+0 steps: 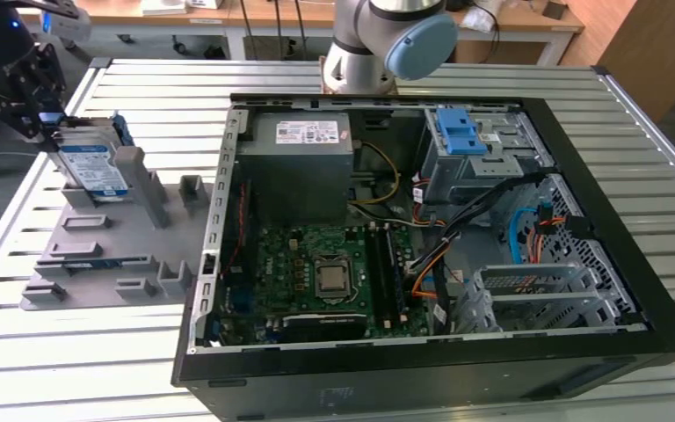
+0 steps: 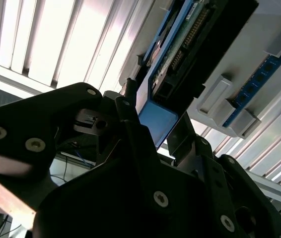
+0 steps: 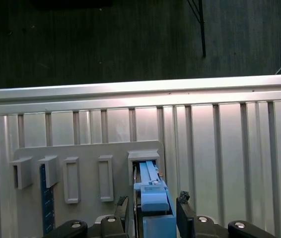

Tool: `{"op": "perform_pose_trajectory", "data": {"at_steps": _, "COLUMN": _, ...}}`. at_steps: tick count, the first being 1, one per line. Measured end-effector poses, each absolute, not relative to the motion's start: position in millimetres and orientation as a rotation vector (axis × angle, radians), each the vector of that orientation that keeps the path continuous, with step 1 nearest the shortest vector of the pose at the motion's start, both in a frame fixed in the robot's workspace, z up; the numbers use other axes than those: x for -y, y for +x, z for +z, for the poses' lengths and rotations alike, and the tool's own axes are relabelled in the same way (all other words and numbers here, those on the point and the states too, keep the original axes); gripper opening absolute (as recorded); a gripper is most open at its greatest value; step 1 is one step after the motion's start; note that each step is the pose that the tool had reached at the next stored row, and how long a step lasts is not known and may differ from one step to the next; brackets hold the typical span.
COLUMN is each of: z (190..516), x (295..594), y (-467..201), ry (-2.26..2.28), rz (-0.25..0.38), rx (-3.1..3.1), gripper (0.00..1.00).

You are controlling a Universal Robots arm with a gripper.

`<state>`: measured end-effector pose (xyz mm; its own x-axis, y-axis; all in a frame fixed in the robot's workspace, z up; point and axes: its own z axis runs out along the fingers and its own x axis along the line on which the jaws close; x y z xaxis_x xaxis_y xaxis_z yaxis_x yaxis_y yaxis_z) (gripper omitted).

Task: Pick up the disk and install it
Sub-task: 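Pick up the disk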

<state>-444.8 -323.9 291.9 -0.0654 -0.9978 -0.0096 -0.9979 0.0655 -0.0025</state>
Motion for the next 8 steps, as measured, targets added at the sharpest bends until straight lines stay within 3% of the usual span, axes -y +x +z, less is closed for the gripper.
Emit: {"op": "perform_pose_trajectory", "data": {"at_steps": 8, "z": 289.7, "x": 324.3, "y": -445.0, "ry": -2.141, "rz": 0.002, "rx": -2.291, "gripper": 0.50}}
